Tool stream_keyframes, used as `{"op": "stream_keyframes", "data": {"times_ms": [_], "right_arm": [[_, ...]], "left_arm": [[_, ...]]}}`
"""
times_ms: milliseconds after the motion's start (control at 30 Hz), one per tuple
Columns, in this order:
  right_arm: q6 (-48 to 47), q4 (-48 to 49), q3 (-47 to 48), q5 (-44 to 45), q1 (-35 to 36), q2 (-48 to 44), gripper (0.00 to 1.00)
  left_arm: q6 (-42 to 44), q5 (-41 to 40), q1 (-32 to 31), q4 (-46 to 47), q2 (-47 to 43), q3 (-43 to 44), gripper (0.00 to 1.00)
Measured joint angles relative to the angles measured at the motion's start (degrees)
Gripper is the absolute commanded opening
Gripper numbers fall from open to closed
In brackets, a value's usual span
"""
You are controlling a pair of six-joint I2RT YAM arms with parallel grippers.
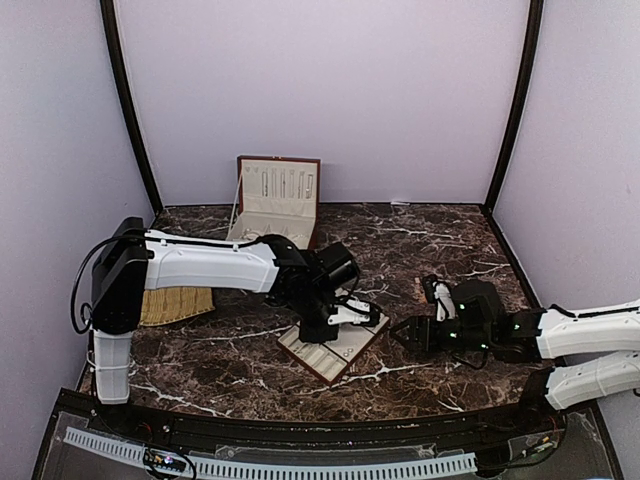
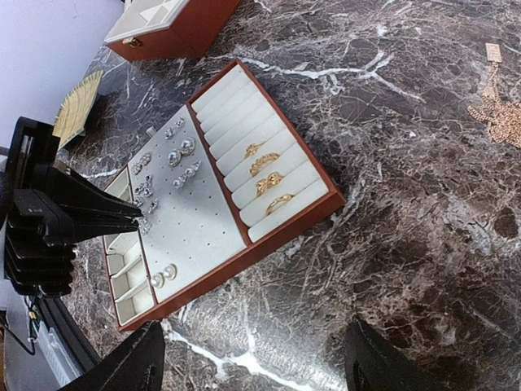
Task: Organize the mixed jewelry
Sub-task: Insert the earring into the earring holder.
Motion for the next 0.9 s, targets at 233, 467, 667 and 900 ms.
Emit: {"op": "stream_keyframes", "data": {"times_ms": [233, 467, 667, 900], "right_arm": [[0.55, 0.48, 0.00, -0.15, -0.22, 0.00, 0.76], [0.81, 1.22, -0.11, -0.31, -0.26, 0.00, 0.76], [0.94, 1.49, -0.15, -0.46, -0.50, 0.11, 0.77], [0.96, 1.73, -0.24, -0.87, -0.52, 0.66, 0.77]], "left_arm": [[0.20, -0.57, 0.00, -0.50, 0.13, 0.11, 0.00], [0.22, -2.08, 0.00, -0.48, 0.28, 0.31, 0.00], [0.22, -2.21, 0.00, -0.52, 1.46, 1.05, 0.00], [0.22, -2.23, 0.00, -0.50, 2.03, 1.20, 0.00]]}}
